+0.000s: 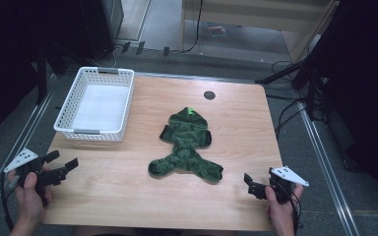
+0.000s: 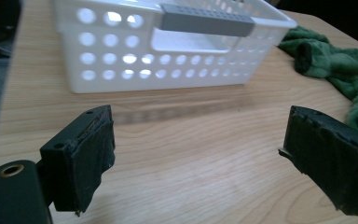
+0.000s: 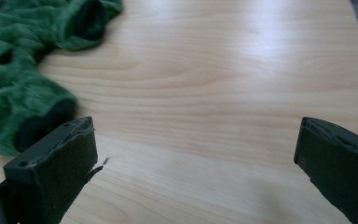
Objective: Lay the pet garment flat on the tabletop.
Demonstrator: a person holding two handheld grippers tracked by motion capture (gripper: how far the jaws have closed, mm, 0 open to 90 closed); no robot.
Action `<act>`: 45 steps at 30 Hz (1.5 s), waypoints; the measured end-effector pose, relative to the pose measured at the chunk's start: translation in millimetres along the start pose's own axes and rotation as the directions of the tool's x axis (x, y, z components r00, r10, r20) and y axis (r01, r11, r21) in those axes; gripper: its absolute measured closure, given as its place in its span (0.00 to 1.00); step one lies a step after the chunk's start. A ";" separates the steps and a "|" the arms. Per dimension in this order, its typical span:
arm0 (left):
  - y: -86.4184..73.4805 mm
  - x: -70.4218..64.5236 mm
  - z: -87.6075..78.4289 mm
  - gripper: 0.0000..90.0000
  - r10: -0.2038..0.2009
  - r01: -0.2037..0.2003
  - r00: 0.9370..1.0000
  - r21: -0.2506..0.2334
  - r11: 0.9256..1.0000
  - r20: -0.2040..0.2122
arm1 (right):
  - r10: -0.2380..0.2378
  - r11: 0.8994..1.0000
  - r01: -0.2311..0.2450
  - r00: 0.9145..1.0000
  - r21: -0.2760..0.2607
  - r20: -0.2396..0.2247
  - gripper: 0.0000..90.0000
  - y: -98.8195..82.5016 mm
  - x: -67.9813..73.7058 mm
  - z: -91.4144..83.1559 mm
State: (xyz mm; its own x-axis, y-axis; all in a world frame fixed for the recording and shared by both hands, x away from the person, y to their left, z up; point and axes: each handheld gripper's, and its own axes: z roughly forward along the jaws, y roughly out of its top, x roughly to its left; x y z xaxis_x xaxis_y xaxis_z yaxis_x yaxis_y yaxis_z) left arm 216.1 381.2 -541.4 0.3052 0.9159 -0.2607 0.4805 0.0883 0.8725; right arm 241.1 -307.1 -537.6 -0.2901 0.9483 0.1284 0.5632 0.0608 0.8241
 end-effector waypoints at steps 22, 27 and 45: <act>-7.2 -7.1 13.4 0.15 0.102 -0.097 0.988 0.045 0.994 -0.112 | 0.109 0.994 -0.108 0.993 -0.024 0.042 0.00 -8.4 -22.8 1.6; -7.0 -5.9 13.1 0.15 0.088 -0.084 0.990 0.039 0.996 -0.111 | 0.109 0.994 -0.108 0.993 -0.022 0.037 0.00 -8.3 -22.6 1.8; -6.7 -6.4 14.2 0.15 0.094 -0.090 0.989 0.049 0.995 -0.111 | 0.096 0.995 -0.096 0.995 -0.016 0.034 0.00 -8.0 -21.9 2.5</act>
State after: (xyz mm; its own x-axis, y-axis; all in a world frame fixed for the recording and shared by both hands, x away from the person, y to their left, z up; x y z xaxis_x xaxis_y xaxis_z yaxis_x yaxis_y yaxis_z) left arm 222.6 369.1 -551.4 0.2564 0.9578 -0.1298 0.4910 -0.0134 0.8711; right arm 244.9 -327.6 -548.4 -0.2081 0.9598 0.1886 0.5761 -0.0355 0.8166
